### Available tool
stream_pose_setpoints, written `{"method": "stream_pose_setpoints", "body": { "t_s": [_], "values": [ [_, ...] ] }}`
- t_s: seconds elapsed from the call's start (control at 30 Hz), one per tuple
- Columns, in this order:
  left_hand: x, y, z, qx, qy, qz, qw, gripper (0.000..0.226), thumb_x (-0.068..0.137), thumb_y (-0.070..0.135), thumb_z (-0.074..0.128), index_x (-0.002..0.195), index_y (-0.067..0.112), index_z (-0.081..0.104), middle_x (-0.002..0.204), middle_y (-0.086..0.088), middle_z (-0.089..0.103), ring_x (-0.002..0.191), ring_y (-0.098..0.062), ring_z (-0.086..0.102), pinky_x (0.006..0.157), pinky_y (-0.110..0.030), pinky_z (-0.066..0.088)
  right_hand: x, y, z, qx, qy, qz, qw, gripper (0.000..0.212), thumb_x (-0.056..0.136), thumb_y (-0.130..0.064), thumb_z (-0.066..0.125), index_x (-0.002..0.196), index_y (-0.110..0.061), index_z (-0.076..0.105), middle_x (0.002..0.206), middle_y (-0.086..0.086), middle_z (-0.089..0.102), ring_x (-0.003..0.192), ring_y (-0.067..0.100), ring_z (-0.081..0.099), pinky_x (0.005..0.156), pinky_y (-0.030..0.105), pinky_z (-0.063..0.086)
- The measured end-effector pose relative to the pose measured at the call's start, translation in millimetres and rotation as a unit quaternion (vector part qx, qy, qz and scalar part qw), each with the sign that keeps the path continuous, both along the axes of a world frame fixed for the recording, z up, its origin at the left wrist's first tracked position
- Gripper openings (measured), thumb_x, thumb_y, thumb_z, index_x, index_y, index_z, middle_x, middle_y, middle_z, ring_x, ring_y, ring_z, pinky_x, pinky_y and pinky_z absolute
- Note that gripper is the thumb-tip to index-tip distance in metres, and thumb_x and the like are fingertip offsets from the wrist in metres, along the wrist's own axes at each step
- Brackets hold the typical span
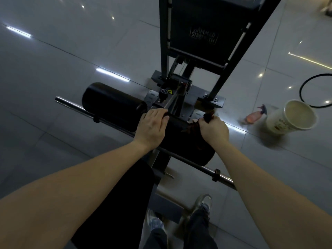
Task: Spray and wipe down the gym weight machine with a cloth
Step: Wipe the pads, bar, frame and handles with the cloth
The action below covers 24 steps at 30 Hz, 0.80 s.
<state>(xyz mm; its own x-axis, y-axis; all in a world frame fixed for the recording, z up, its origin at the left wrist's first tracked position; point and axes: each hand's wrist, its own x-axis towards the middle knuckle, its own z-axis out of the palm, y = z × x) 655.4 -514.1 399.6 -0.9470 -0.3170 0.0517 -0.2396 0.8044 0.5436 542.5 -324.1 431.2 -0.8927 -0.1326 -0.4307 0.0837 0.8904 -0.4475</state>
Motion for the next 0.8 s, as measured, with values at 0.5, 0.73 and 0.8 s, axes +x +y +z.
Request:
{"method": "stream_pose_setpoints", "body": {
  "t_s": [0.5, 0.73, 0.8],
  "values": [
    [-30.0, -10.3, -4.2, -0.027, -0.035, -0.016, 0.999, 0.033, 0.099, 0.03, 0.031, 0.088, 0.023, 0.061, 0.085, 0.0, 0.064, 0.089, -0.021, 0.053, 0.087, -0.034, 0.033, 15.6, -77.9, 12.3, -0.08, 0.027, 0.158, 0.984, 0.034, 0.105, -0.041, 0.04, 0.118, -0.015, 0.058, 0.114, 0.014, 0.066, 0.103, 0.037, 0.062, 0.083, 0.041, 0.046],
    [-32.0, -11.7, 0.0, -0.032, -0.043, -0.021, 0.998, 0.043, 0.095, 0.032, 0.028, 0.09, 0.017, 0.068, 0.087, -0.002, 0.067, 0.091, -0.022, 0.055, 0.096, -0.041, 0.039, -10.8, -99.7, -2.6, -0.06, -0.048, 0.148, 0.986, 0.038, 0.104, -0.04, 0.043, 0.123, -0.013, 0.061, 0.12, 0.017, 0.068, 0.108, 0.038, 0.063, 0.088, 0.04, 0.048],
    [-31.1, -10.5, -0.7, -0.057, -0.048, -0.032, 0.997, 0.043, 0.097, 0.031, 0.03, 0.097, 0.019, 0.071, 0.094, 0.0, 0.071, 0.095, -0.021, 0.055, 0.097, -0.039, 0.036, 22.3, -53.9, 12.5, -0.109, 0.049, 0.198, 0.973, 0.025, 0.101, -0.032, 0.049, 0.117, -0.016, 0.061, 0.112, 0.012, 0.068, 0.099, 0.034, 0.064, 0.082, 0.038, 0.051]
  ]
}}
